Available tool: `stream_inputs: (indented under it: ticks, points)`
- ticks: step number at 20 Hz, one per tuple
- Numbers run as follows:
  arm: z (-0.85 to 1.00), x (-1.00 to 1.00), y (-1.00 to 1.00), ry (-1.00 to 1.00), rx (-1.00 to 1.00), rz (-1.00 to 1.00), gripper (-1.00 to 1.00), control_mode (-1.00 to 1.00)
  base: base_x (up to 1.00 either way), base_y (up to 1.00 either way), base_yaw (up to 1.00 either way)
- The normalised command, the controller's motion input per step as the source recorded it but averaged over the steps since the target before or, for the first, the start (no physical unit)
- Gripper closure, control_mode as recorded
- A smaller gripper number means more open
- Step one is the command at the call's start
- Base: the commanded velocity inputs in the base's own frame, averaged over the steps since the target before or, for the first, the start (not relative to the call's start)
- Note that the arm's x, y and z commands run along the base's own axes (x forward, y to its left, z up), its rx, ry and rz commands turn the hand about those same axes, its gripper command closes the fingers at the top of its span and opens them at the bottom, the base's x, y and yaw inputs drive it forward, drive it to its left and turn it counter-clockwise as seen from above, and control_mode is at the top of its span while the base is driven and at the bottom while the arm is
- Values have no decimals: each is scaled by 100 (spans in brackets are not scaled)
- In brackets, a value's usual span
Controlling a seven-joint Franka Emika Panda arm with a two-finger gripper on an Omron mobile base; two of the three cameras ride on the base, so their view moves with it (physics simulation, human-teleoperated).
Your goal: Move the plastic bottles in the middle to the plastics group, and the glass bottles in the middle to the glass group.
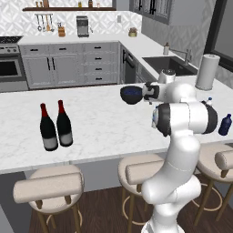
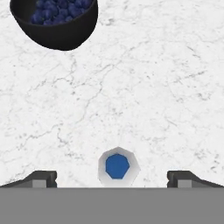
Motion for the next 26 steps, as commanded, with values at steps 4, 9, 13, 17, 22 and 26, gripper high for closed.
stream_inputs:
  ticks: [4, 9, 13, 17, 22, 26]
  points:
    - [-36, 18, 0, 0, 0, 0, -100, -100, 0, 0, 0]
    - [-32, 4, 0, 0, 0, 0, -100, -100, 0, 0, 0]
    - [-16, 0, 0, 0, 0, 0, -100, -100, 0, 0, 0]
    - [-4, 0, 0, 0, 0, 0, -100, -100, 0, 0, 0]
    - [0, 0, 1, 0, 0, 0, -100, -100, 0, 0, 0]
    - [0, 0, 0, 0, 0, 0, -100, -100, 0, 0, 0]
